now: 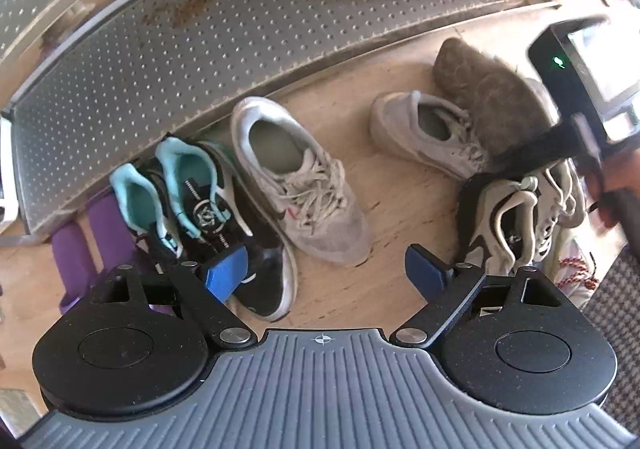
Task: Organize scattered shoes
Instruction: 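Grasp the second grey-white sneaker by its heel with the right gripper, then carry the grey-white sneaker beside its mate and release it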
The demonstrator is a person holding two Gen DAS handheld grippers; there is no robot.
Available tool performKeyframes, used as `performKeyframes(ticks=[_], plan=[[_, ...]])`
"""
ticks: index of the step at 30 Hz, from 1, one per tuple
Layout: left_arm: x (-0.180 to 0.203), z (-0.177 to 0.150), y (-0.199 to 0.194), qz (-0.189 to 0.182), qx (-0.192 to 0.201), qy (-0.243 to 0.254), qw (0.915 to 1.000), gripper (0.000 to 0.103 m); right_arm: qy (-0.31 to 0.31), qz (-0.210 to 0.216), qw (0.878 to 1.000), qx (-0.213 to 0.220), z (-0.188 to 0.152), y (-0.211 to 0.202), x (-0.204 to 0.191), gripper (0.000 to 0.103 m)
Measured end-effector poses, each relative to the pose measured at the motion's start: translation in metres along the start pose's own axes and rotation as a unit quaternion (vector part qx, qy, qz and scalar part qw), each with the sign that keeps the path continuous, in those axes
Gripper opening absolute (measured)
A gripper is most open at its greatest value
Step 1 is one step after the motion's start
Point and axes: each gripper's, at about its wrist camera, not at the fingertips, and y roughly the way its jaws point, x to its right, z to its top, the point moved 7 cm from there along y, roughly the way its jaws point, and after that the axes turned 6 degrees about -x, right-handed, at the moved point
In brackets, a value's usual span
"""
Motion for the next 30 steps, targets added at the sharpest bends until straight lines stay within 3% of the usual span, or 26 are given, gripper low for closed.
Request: performKeyframes(ticks=[3,4,5,6,8,11,13,15,20,30], plan=[[-0.001,-0.001,-0.001,0.002,0.004,0.0,1.0,0.09,0.056,-0.058,0.997,0.021,0.001,-0.009,0.04,0.0],[-0.002,-0.001,-0.003,0.003,0.005,-0.002,1.0,0.09,0.068,-0.09,0.993,0.027,0.0,-0.013,0.052,0.006],[-0.004,-0.002,-0.003,0.005,0.007,-0.004,1.0,0.09,0.074,-0.112,0.99,0.033,-0.001,-0.016,0.06,0.03],[-0.005,-0.001,-0.004,0.007,0.009,-0.007,0.9999,0.09,0.076,-0.1,0.991,0.043,-0.002,-0.019,0.059,0.035],[-0.008,0.0,-0.005,0.009,0.011,-0.013,0.9998,0.09,0.088,0.01,0.994,0.068,-0.002,-0.024,0.044,0.038],[-0.011,0.002,-0.006,0.01,0.014,-0.019,0.9997,0.09,0.054,0.149,0.985,0.07,-0.001,-0.024,0.007,0.048],[-0.012,0.003,-0.006,0.01,0.013,-0.02,0.9997,0.09,0.005,0.185,0.98,0.074,-0.003,-0.024,-0.015,0.049],[-0.013,0.003,-0.006,0.008,0.012,-0.021,0.9997,0.09,-0.122,0.157,0.975,0.103,-0.007,-0.02,-0.053,0.049],[-0.018,0.004,-0.006,0.008,0.01,-0.022,0.9997,0.09,-0.229,0.115,0.959,0.122,0.001,0.0,-0.086,0.037],[-0.032,0.002,-0.001,0.018,0.002,-0.031,0.9993,0.09,-0.266,0.058,0.959,0.085,0.015,0.043,-0.095,0.037]])
